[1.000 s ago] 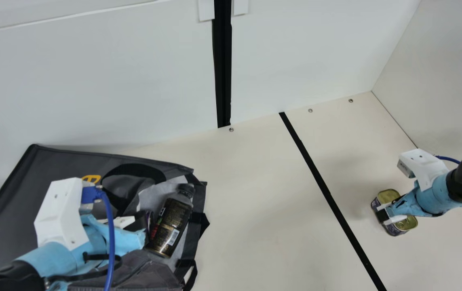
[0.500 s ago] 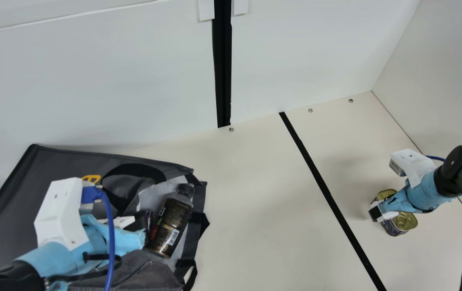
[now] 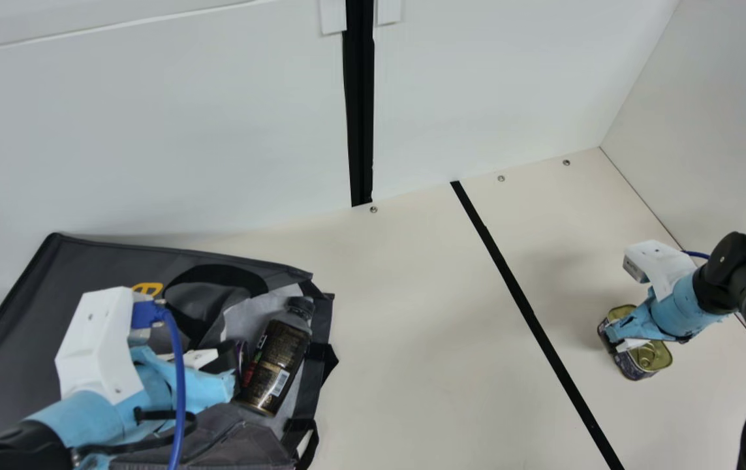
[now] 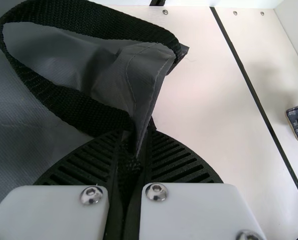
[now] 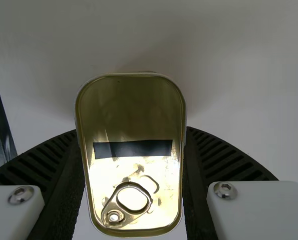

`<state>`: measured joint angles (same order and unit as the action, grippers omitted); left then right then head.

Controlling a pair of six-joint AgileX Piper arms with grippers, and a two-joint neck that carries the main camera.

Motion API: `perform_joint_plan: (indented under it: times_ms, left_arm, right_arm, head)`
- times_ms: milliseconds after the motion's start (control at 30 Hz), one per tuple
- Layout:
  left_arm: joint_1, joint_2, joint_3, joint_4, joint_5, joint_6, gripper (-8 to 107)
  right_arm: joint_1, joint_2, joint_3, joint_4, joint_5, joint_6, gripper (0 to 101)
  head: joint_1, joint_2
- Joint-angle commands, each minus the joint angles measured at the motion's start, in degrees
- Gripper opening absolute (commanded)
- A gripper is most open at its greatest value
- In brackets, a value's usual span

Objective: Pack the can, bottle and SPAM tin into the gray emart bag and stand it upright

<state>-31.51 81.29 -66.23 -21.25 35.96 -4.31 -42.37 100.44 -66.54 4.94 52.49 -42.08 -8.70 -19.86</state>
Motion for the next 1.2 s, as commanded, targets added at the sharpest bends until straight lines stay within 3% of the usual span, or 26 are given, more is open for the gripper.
perform_joint_plan:
  times_ms: [0, 700, 1167]
  left_arm:
    - [0.0, 0.0, 0.0, 0.0, 0.0, 0.0, -8]
    - [0.0, 0.0, 0.0, 0.0, 0.0, 0.0, -8]
    - [0.0, 0.0, 0.0, 0.0, 0.0, 0.0, -8]
  right_arm:
    - [0.2, -0.4, -0.1, 0.4, 0.2, -0.1, 0]
    - [6.0, -8.8, 1.7, 2.4, 1.8, 0.6, 0]
    - [14.5, -15.8, 4.7, 0.2, 2.8, 5.5, 0]
  head:
    - [-1.3, -0.1]
    - [-1.3, -0.1]
    - [-1.3, -0.1]
